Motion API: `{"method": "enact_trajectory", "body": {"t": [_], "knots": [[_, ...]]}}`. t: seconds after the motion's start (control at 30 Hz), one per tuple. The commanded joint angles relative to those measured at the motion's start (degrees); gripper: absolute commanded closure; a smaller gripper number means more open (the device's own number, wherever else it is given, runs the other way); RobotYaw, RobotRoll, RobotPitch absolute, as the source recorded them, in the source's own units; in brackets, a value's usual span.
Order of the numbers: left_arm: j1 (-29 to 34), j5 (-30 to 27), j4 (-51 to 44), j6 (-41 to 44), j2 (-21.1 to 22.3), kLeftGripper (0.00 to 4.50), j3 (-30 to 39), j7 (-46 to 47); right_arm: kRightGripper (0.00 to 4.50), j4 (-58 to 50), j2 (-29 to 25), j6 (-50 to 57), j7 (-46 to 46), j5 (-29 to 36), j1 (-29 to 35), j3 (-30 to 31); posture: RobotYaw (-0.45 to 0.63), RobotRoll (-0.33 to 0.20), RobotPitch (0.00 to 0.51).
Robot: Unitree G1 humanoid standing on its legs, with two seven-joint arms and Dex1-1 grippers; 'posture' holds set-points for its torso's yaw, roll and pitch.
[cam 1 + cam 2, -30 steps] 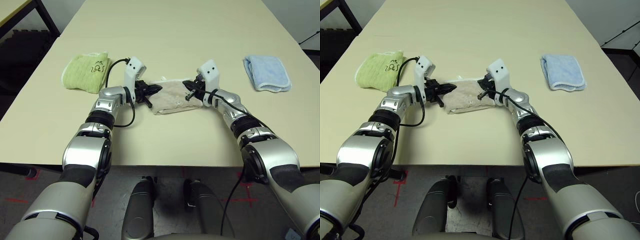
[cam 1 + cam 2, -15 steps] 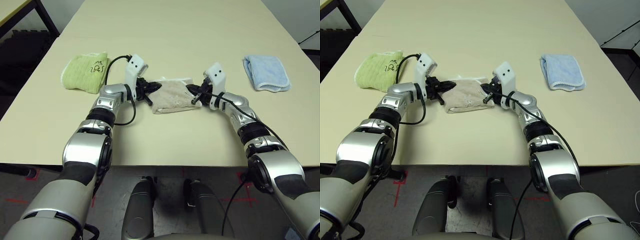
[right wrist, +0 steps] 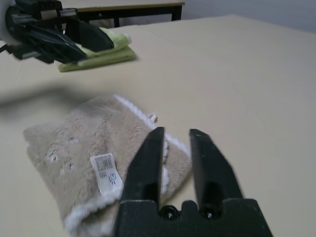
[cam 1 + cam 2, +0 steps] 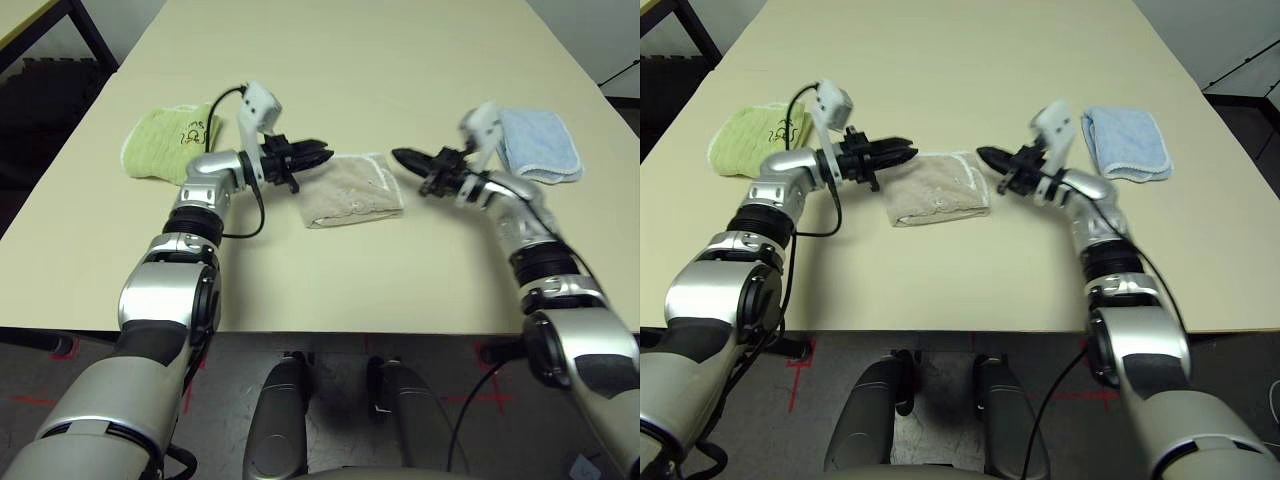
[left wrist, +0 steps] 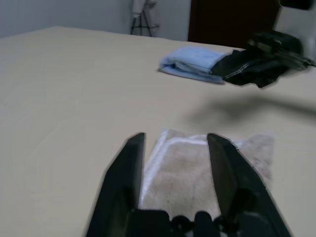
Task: Fold the towel and set it aside.
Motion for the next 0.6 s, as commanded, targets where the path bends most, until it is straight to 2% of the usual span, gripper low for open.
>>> {"method": "enact_trajectory", "body": {"t": [0.03,0.1,0.2,0.33,0.47,0.6], "knots": [[6.42,-3.42,-12.01,7.51,3.02,0.85,-1.63,-5.59,1.98,-0.07,-2.94,0.13,6.47,1.62,0.66,-0.13,0.11,0.000,0.179],[10.03,-4.38,-17.33,10.61,5.49,0.10,-2.74,-8.20,1.27,-0.02,-4.85,0.26,10.13,1.59,1.40,0.58,0.11,0.000,0.178],[12.79,-4.76,-20.01,11.30,7.68,0.00,-3.34,-9.50,0.07,1.12,-7.09,-2.74,13.54,-0.01,2.47,1.77,0.11,0.000,0.175],[13.09,-2.85,-16.46,6.41,9.16,0.00,-3.98,-9.21,0.03,2.02,-8.50,-4.31,14.57,-0.67,3.95,1.82,0.11,0.000,0.172],[12.87,-1.97,-13.06,5.04,10.73,0.00,-4.40,-9.29,0.03,0.96,-9.66,-3.58,15.25,-0.34,5.70,1.31,0.11,0.000,0.168],[11.81,-1.40,-10.61,11.87,12.34,0.00,-4.91,-6.62,0.03,-1.40,-11.48,-1.56,15.97,0.35,7.41,1.06,0.10,0.000,0.164]]}}
